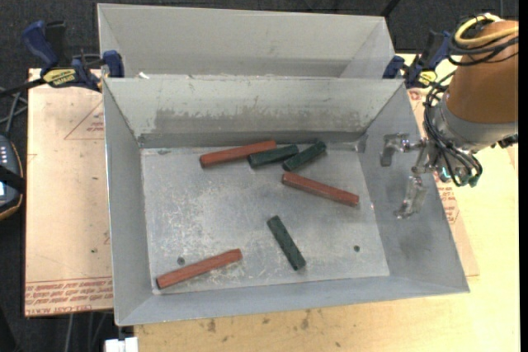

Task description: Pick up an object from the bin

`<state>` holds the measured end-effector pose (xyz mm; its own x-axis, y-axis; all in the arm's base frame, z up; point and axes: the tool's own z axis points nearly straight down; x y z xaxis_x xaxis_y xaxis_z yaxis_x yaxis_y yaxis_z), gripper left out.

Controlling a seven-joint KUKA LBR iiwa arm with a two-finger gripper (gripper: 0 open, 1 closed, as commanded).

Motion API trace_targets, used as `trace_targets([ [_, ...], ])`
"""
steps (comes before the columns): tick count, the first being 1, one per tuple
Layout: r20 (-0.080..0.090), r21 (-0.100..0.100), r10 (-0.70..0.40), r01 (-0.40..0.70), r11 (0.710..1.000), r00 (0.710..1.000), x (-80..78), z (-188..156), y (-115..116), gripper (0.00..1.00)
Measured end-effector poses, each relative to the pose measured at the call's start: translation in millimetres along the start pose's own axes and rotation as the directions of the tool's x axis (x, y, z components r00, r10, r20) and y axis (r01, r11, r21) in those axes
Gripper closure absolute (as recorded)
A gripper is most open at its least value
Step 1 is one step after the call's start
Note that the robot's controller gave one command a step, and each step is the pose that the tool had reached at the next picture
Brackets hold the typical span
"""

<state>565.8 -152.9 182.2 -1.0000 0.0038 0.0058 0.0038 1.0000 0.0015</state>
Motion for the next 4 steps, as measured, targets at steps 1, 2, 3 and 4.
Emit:
trace_targets([
  [1, 0.008, 0.001, -0.003, 0.003, 1.0, 1.0, -1.7, -4.7, 0.6, 0.0],
  [2, 0.018, 0.003, 0.036, -0.036, 0.999, 0.999, -17.7, 34.6, 11.6, 0.0],
  [3, 0.011, -0.001, 0.101, -0.101, 0.995, 0.995, -10.0, 103.9, 7.1, 0.0],
  [4, 0.01, 0.0, 0.06, -0.06, 0.998, 0.998, -31.8, 111.5, 43.1, 1.0],
])
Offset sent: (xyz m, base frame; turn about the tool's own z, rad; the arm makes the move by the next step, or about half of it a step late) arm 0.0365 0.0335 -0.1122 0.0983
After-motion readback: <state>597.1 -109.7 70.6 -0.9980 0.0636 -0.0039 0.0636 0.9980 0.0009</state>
